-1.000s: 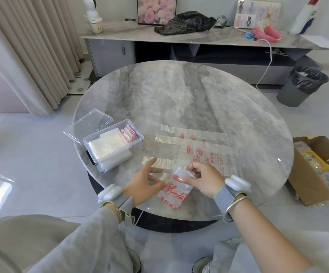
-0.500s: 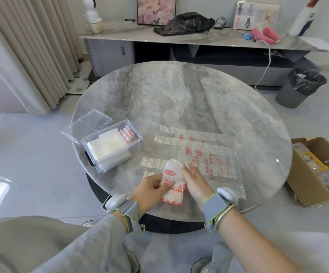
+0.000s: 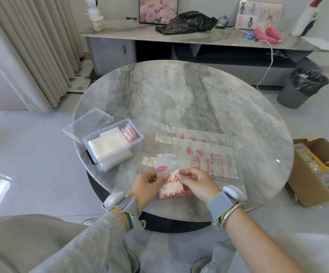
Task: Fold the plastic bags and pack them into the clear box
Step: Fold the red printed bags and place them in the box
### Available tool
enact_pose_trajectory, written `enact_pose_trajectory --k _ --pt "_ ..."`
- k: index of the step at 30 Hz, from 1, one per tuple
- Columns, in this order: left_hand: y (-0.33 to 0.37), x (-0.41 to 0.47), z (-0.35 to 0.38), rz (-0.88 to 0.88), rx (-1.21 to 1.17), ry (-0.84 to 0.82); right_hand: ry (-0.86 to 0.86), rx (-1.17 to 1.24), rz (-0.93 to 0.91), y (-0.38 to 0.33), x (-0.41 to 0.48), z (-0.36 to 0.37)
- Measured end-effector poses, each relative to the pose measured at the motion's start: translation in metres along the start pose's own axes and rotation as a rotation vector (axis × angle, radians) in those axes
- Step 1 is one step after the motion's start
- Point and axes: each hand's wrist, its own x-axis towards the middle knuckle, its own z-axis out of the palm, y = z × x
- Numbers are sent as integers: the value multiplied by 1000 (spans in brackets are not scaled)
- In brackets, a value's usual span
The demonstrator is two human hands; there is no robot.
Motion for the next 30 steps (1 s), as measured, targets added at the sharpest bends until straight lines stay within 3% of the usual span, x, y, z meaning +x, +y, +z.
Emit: enact_pose_trajectory --k 11,22,30 --pt "11 6 -17 32 207 -62 -13 189 68 -5 -8 -9" --pt "17 5 -21 -3 44 -57 -96 274 100 -13 -13 -14" --pt "23 2 -25 26 -126 -180 -105 411 125 -19 -15 -14"
